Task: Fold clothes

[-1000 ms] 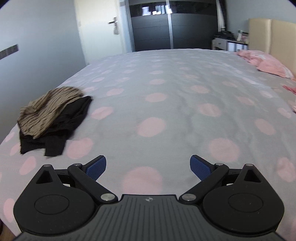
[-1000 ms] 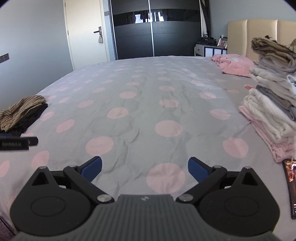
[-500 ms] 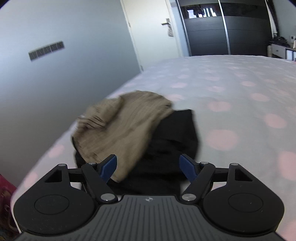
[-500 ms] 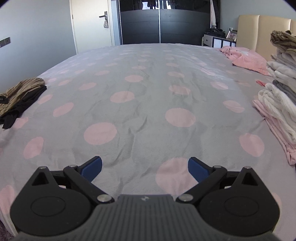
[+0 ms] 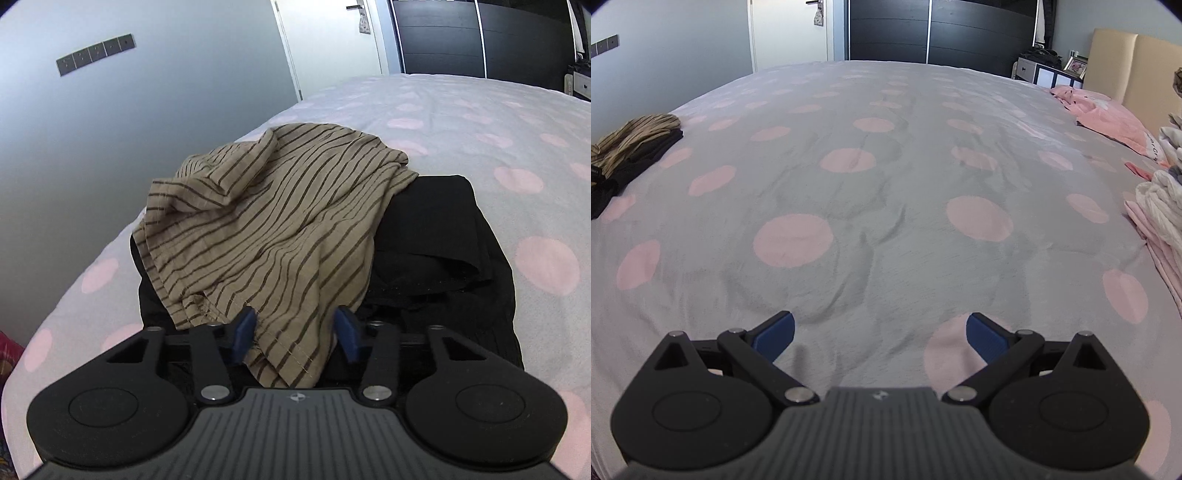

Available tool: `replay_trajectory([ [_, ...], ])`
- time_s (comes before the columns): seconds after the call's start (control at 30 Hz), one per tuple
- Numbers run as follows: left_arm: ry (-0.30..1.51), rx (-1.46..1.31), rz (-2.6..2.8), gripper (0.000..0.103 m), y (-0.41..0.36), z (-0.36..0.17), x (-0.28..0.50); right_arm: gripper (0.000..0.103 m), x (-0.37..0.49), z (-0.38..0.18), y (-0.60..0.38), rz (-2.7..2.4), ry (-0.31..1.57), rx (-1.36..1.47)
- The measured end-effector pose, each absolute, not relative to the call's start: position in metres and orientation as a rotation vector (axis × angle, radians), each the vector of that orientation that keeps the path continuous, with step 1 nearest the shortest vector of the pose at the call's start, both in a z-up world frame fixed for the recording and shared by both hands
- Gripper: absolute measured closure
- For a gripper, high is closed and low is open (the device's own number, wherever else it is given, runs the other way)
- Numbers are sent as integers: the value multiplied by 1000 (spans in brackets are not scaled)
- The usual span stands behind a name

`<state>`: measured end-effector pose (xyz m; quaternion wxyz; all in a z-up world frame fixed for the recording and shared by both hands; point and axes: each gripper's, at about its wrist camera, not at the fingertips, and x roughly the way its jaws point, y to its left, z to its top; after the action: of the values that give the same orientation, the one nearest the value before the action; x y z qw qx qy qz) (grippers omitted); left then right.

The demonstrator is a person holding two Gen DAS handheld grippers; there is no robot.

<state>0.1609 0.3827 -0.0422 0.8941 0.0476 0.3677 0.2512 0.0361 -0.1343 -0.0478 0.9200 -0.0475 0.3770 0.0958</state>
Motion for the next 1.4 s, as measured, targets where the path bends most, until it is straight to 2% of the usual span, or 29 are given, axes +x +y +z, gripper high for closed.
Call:
replay_trajectory([
  [0.03, 768, 103, 517, 81, 382, -42, 162, 3, 36, -48, -133, 200, 775, -101],
  [0.07, 768, 107, 503, 84, 381, -40, 163, 3, 36, -48, -133, 202, 773, -102],
  [0.1, 763, 108, 492, 94, 379, -37, 163, 3, 36, -48, -134, 203, 771, -103],
  [0.2, 752, 121, 441, 100, 367, -25, 162, 3, 35, -46, -134, 202, 759, -95],
  [0.57, 641, 202, 120, 102, 256, 35, 121, 3, 15, -17, -139, 227, 651, -53],
  [0.8, 619, 219, -95, 103, 160, 52, 79, 3, -9, 9, -154, 223, 579, -23],
  [0.97, 670, 228, -37, 103, 147, 50, 72, 3, -24, 18, -165, 221, 558, -4],
  [1.0, 682, 224, -13, 101, 152, 50, 71, 3, -25, 19, -167, 221, 557, 0],
  [1.07, 683, 231, 27, 87, 158, 47, 72, 3, -29, 20, -170, 221, 555, 6],
  [1.13, 675, 232, 67, 58, 163, 46, 68, 3, -30, 21, -171, 219, 555, 12],
  [1.17, 668, 231, 86, 52, 165, 46, 66, 3, -30, 21, -171, 219, 557, 15],
  [1.3, 691, 278, 147, 40, 176, 28, 80, 3, -26, 18, -169, 220, 573, 20],
  [1.4, 711, 318, 208, 35, 186, 6, 95, 3, -19, 13, -169, 221, 597, 14],
])
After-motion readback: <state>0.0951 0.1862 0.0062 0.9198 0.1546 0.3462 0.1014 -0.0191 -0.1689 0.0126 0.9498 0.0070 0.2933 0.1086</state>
